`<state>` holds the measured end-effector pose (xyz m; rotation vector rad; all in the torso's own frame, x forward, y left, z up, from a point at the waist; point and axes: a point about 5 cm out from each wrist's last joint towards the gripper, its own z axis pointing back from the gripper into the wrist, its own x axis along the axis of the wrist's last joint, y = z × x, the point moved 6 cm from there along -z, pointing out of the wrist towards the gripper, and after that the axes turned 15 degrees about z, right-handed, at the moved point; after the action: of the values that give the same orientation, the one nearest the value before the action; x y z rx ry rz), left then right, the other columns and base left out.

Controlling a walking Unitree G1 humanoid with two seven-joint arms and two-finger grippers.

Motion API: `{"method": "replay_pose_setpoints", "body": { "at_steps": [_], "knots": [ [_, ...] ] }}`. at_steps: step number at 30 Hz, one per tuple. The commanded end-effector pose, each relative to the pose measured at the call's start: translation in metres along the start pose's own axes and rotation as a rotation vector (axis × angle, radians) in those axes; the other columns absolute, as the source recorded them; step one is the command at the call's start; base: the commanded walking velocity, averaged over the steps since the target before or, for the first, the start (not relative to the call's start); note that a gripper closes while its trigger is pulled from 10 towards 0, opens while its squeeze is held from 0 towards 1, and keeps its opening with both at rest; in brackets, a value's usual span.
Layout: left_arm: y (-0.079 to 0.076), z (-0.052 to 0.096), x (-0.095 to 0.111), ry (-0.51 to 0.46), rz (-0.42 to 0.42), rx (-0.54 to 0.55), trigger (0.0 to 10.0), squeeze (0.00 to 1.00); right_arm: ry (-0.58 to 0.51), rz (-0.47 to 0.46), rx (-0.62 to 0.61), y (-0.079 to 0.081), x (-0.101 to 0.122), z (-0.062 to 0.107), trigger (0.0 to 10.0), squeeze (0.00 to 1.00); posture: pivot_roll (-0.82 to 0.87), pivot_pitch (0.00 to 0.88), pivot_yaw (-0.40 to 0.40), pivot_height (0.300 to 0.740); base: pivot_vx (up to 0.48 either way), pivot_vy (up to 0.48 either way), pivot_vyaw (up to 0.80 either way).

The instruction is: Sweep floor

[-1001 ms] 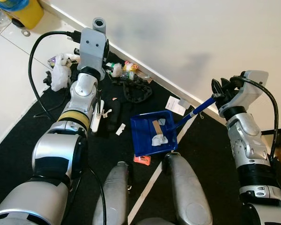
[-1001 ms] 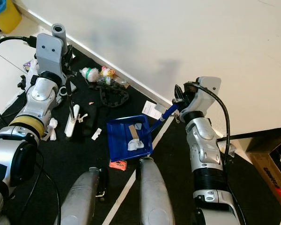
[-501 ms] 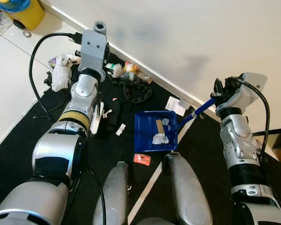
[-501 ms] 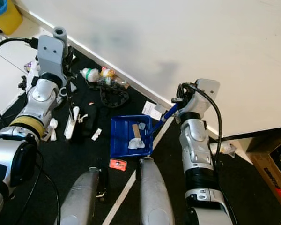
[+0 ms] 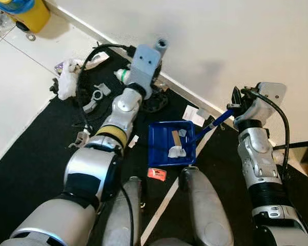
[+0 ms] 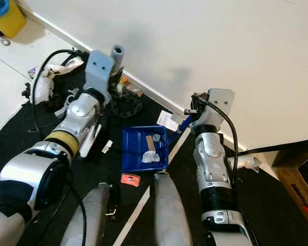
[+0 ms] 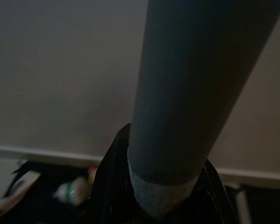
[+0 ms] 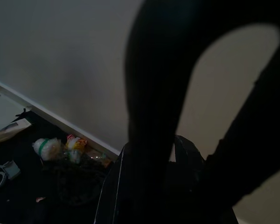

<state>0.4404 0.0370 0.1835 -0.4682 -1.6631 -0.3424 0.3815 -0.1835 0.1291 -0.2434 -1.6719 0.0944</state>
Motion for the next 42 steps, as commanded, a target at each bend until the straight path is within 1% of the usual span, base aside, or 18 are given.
{"method": "replay_pose_setpoints", "body": {
  "at_steps": [1,4,5,7,11,14,15,16,18,19,20,25,28,31,34,38,41,42],
  "knots": [
    [-0.034,-0.008,-0.003,-0.007,0.162,-0.065,10.0,0.00,0.141,0.037,0.011,0.001,-0.040,0.015,10.0,0.00,-0.13,0.420,-0.045,0.740,0.000,0.000,0.00],
    [-0.090,-0.020,0.007,-0.009,0.328,-0.234,10.0,0.00,0.160,0.038,0.008,0.001,-0.046,0.017,10.0,0.00,-0.11,0.413,-0.035,0.740,0.000,0.000,0.00],
    [-0.090,-0.020,0.007,-0.009,0.328,-0.234,10.0,0.00,0.160,0.038,0.008,0.001,-0.046,0.017,10.0,0.00,-0.11,0.413,-0.035,0.740,0.000,0.000,0.00],
    [-0.118,-0.021,0.009,0.006,0.362,-0.331,10.0,0.00,0.167,0.036,0.003,0.001,-0.048,0.017,10.0,0.00,-0.10,0.406,-0.029,0.740,0.000,0.000,0.00],
    [-0.127,-0.022,0.014,0.003,0.363,-0.376,10.0,0.00,0.171,0.034,0.000,0.001,-0.050,0.016,10.0,0.00,-0.09,0.397,-0.025,0.740,0.000,0.000,0.00],
    [-0.114,-0.025,0.026,-0.005,0.288,-0.391,10.0,0.00,0.170,0.031,-0.003,-0.001,-0.049,0.014,10.0,0.00,-0.08,0.392,-0.023,0.740,0.000,0.000,0.00],
    [-0.087,-0.022,0.032,0.032,0.129,-0.418,10.0,0.00,0.166,0.025,-0.007,-0.003,-0.048,0.013,10.0,0.00,-0.07,0.387,-0.021,0.740,0.000,0.000,0.00],
    [-0.077,-0.021,0.033,0.049,0.081,-0.422,10.0,0.00,0.165,0.023,-0.008,-0.003,-0.047,0.012,10.0,0.00,-0.07,0.387,-0.021,0.740,0.000,0.000,0.00],
    [-0.071,-0.020,0.034,0.059,0.054,-0.424,10.0,0.00,0.165,0.022,-0.008,-0.004,-0.047,0.012,10.0,0.00,-0.07,0.387,-0.021,0.740,0.000,0.000,0.00],
    [-0.029,-0.018,0.057,0.011,0.002,-0.331,10.0,0.00,0.162,0.019,-0.008,-0.004,-0.047,0.011,10.0,0.00,-0.06,0.384,-0.019,0.740,0.000,0.000,0.00],
    [-0.009,-0.015,0.070,-0.021,-0.045,-0.282,10.0,0.00,0.162,0.018,-0.008,-0.005,-0.048,0.011,10.0,0.00,-0.06,0.384,-0.019,0.740,0.000,0.000,0.00],
    [0.041,-0.003,0.098,-0.103,-0.122,-0.143,10.0,0.00,0.164,0.015,-0.006,-0.006,-0.049,0.011,10.0,0.00,-0.05,0.383,-0.034,0.740,0.000,0.000,0.00],
    [0.049,0.000,0.101,-0.111,-0.123,-0.124,10.0,0.00,0.164,0.015,-0.005,-0.006,-0.049,0.011,10.0,0.00,-0.05,0.381,-0.039,0.740,0.000,0.000,0.00],
    [0.073,0.014,0.079,-0.047,-0.239,-0.049,10.0,0.00,0.146,-0.004,0.013,-0.002,-0.045,0.011,10.0,0.00,-0.08,0.404,-0.048,0.740,0.000,0.000,0.00],
    [0.083,0.021,0.065,-0.017,-0.293,0.006,10.0,0.00,0.120,-0.031,0.025,0.001,-0.038,0.011,10.0,0.00,-0.10,0.419,-0.051,0.740,0.000,0.000,0.00],
    [0.086,0.027,0.048,-0.005,-0.355,0.062,10.0,0.00,0.047,-0.055,0.050,0.005,-0.021,0.013,10.0,0.00,-0.14,0.451,-0.058,0.740,0.000,0.000,0.00],
    [0.079,0.032,0.016,0.077,-0.431,0.046,10.0,0.00,0.006,-0.065,0.071,0.008,-0.011,0.022,10.0,0.00,-0.19,0.484,-0.063,0.740,0.000,0.000,0.00],
    [0.079,0.032,0.016,0.077,-0.431,0.046,10.0,0.00,0.006,-0.065,0.071,0.008,-0.011,0.022,10.0,0.00,-0.19,0.484,-0.063,0.740,0.000,0.000,0.00]
  ]
}}
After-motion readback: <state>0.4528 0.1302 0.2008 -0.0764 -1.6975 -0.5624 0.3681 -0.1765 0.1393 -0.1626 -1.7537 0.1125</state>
